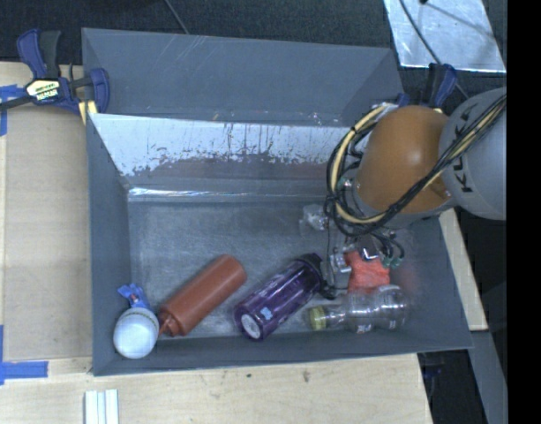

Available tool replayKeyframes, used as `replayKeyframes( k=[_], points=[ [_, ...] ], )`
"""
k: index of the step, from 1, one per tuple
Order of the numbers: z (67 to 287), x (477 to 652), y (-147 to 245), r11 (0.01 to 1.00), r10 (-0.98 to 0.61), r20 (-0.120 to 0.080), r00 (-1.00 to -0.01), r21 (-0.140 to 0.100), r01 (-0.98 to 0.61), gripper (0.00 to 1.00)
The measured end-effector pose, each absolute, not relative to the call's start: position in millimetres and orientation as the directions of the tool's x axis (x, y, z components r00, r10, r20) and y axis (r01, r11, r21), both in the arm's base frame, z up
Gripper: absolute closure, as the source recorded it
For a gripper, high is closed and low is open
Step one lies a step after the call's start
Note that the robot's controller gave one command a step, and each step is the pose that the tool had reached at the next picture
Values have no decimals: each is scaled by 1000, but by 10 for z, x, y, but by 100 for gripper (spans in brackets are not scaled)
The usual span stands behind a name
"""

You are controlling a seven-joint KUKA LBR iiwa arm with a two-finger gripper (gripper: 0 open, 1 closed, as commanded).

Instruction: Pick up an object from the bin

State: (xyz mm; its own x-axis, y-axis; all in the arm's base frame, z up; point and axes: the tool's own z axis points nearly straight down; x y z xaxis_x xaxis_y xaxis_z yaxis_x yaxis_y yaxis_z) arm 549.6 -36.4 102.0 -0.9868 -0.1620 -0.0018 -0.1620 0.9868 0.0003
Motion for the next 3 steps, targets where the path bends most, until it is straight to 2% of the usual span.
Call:
replayKeyframes(
  k=[1,2,3],
  points=[
    [851,5162,-197,988,-153,-19,-988,-11,-153,0],
    [775,5031,-30,957,-289,-14,-957,-3,-289,0],
    [1016,5125,132,875,-484,-3,-875,-1,-484,0]
  ],
)
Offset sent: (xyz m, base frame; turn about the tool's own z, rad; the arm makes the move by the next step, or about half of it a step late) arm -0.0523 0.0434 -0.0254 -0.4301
